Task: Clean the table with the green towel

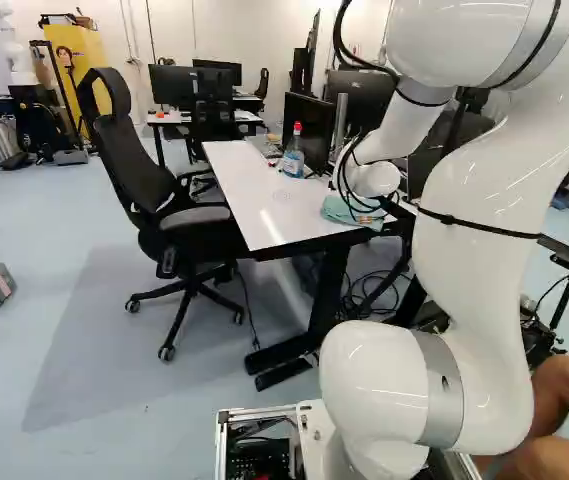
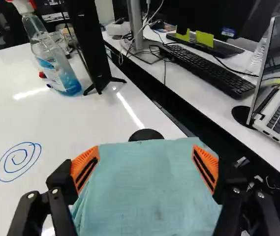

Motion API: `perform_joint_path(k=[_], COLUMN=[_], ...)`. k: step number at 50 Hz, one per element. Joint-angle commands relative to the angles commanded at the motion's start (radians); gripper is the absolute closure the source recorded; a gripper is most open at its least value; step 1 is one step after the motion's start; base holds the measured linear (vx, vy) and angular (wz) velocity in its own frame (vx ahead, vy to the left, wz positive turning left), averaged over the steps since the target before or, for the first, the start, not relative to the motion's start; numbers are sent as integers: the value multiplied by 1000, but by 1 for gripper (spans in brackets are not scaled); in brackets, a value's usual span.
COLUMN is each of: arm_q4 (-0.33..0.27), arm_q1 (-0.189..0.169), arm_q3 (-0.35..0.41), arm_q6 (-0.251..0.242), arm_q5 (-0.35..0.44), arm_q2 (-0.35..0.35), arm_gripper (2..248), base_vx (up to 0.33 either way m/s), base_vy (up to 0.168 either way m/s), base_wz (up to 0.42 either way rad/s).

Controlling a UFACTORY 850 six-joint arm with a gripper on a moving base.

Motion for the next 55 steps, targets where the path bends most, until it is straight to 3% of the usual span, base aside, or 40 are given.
perform_joint_path(k=[55], arm_q4=[-21], arm_q1=[0], arm_q3=[0], arm_q6=[0], arm_q5=[-122], arm_q2=[0], arm_gripper=[3], base_vx=[0], base_vy=[0], base_wz=[0])
